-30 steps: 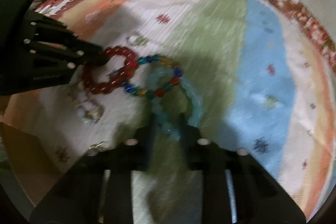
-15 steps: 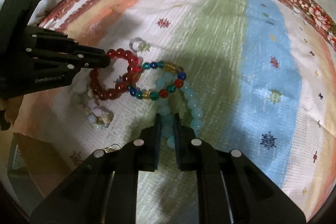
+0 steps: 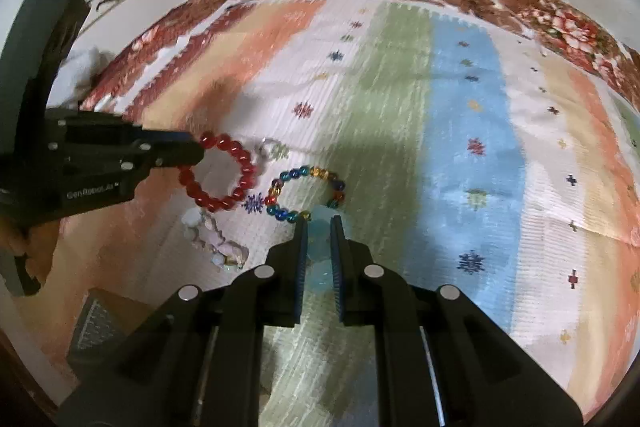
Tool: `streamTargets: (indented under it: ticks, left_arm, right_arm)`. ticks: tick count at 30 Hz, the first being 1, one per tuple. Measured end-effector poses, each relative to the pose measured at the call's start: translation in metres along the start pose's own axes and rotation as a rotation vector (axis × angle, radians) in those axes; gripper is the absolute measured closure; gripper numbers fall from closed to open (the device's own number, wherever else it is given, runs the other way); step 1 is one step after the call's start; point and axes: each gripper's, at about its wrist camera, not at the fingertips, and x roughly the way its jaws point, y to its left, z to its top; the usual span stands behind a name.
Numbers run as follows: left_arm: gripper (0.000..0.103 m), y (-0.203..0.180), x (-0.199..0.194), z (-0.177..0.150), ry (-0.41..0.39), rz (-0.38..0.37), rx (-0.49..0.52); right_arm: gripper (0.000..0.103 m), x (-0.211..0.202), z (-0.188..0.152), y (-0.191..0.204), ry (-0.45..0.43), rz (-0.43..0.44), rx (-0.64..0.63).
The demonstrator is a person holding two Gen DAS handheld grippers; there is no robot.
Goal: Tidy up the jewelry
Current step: 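Carry both bracelets over the tin box and open both grippers to drop them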
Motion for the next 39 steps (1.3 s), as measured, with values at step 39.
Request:
streamTargets:
  ticks: [39]
  left_arm:
    - [0.09, -0.029, -0.121, -0.055, -0.204, -0.102, -0.014]
  right_arm:
    - [0.09, -0.113, -0.029, 0.046, -0.171, 0.112, 0.02]
